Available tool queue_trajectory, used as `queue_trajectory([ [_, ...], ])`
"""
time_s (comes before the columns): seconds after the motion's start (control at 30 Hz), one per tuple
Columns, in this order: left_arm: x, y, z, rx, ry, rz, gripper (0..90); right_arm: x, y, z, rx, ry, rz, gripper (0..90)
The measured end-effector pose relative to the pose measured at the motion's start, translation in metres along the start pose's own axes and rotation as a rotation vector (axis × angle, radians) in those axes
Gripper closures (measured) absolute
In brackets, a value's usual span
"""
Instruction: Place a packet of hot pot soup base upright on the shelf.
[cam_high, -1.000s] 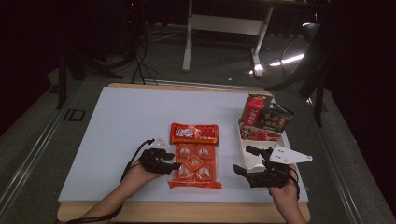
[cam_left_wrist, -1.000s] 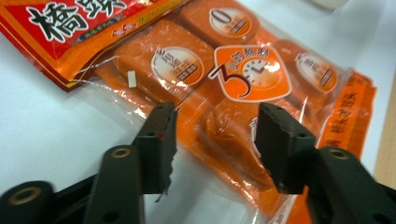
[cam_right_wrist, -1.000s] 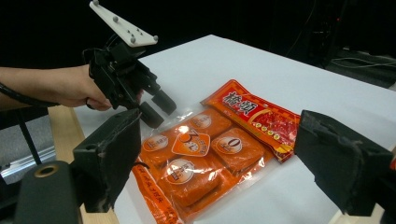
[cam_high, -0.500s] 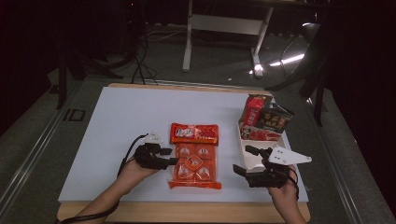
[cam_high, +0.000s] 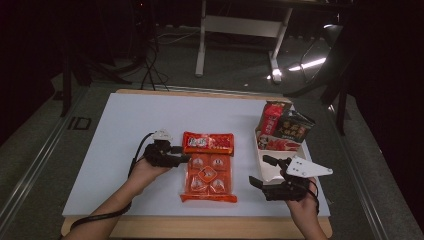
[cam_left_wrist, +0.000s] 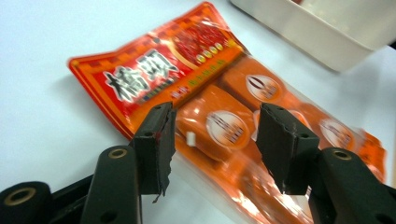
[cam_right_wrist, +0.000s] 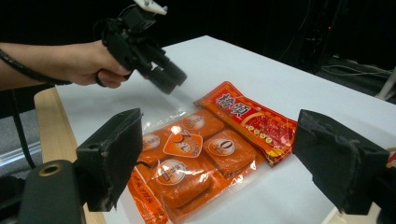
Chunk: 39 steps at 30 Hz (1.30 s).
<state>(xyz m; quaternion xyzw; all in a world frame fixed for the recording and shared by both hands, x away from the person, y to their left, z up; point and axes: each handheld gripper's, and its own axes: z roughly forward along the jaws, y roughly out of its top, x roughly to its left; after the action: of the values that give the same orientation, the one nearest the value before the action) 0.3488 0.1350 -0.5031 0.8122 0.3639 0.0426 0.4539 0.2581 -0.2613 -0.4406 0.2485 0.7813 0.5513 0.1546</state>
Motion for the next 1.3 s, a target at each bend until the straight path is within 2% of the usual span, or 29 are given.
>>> queue_trajectory([
  [0.37,0.016,0.007,0.011,-0.008,0.046,-0.001,45.3,0.000,0.000,0.000,0.001,-0.003,-0.006,15.9],
  [0.5,0.027,0.007,0.014,-0.028,0.069,-0.009,45.3,0.000,-0.001,0.002,0.007,-0.002,-0.006,15.8],
  [0.6,0.032,0.005,0.017,-0.023,0.095,-0.010,45.2,0.001,-0.001,0.002,0.014,0.000,-0.014,15.5],
  [0.67,0.034,0.004,0.020,-0.007,0.124,0.006,44.3,0.001,-0.001,0.002,0.012,-0.003,-0.021,15.5],
  [0.77,0.039,0.003,0.023,0.001,0.132,-0.004,43.3,0.001,-0.001,0.002,0.014,-0.003,-0.018,15.5],
  [0.87,0.044,0.003,0.028,0.004,0.117,-0.023,42.4,0.001,-0.001,0.002,0.015,0.001,-0.018,15.5],
  [1.03,0.049,0.004,0.036,0.027,0.121,-0.027,42.2,0.001,-0.001,0.002,0.017,0.005,-0.021,15.5],
  [1.1,0.052,0.003,0.039,0.027,0.109,-0.055,41.6,0.001,-0.002,0.002,0.019,0.006,-0.021,15.5],
  [1.3,0.059,0.006,0.047,0.045,0.116,-0.064,41.6,0.002,-0.002,0.002,0.023,0.009,-0.023,15.5],
])
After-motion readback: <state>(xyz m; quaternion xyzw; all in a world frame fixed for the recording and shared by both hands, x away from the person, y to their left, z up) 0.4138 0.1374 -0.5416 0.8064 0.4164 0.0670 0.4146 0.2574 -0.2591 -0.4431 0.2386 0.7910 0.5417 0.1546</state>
